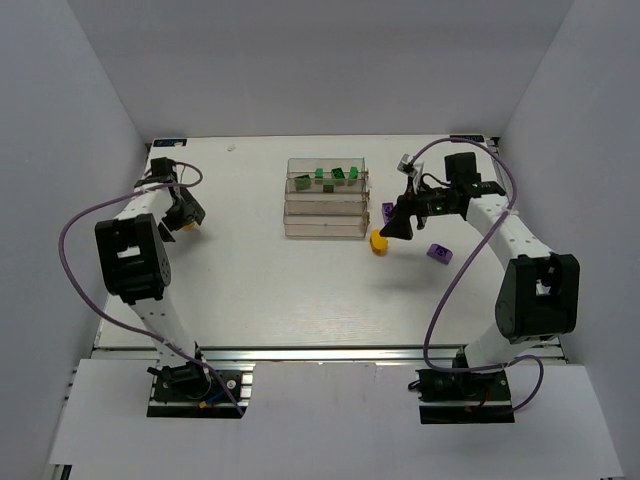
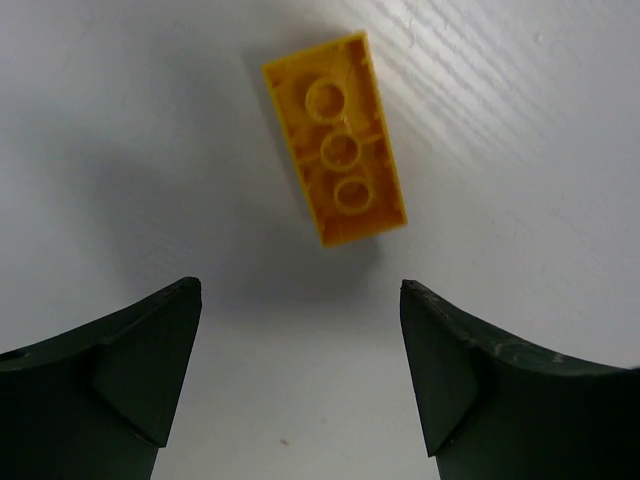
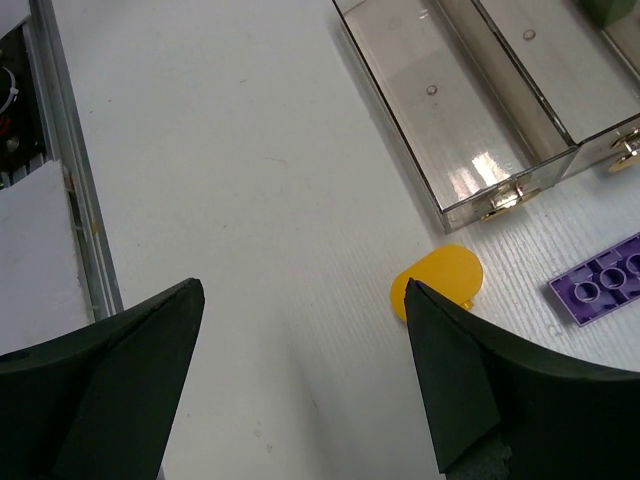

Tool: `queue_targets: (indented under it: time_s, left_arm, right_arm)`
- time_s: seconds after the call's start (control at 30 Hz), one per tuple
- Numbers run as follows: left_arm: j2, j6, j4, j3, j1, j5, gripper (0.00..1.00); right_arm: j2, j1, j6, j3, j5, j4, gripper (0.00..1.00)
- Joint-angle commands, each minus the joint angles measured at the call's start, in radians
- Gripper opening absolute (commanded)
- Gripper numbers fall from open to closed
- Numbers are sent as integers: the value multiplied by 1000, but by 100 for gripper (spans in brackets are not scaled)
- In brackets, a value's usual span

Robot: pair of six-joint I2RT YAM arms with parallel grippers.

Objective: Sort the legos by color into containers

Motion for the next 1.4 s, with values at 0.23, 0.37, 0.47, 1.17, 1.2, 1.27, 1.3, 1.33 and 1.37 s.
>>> queue_targets:
  time_s: [0.23, 0.37, 0.47, 1.17, 1.2, 1.27, 1.3, 1.33, 1.37]
  left_arm:
    - [179, 77, 16, 280, 27, 22, 81]
    - [219, 73, 24, 291, 38, 56, 67]
    - [218, 68, 31, 265, 38, 74, 47]
    - [-132, -116, 539, -3, -145, 799, 10]
    - [-144, -130, 562, -23, -157, 819, 10]
    - [-161, -178, 605, -63, -195, 839, 10]
    - [-172, -192, 623, -75, -211, 844, 10]
    - [-172, -208, 642, -86, -226, 843, 10]
    - [-170, -234, 663, -89, -242, 829, 10]
  right_arm:
    - [-78, 0, -21, 21, -71, -10, 83]
    - [-85, 0, -18, 24, -69, -12, 82]
    - [-77, 0, -21, 36, -62, -13, 82]
    - [-58, 9, 8, 44, -57, -17, 34]
    - [-60, 8, 6, 38, -57, -15, 25]
    - [-65, 8, 14, 24, -52, -7, 16]
    - [-65, 11, 17, 19, -52, 2, 6]
    - [-65, 11, 23, 18, -49, 3, 3]
    - [-65, 14, 31, 16, -45, 9, 1]
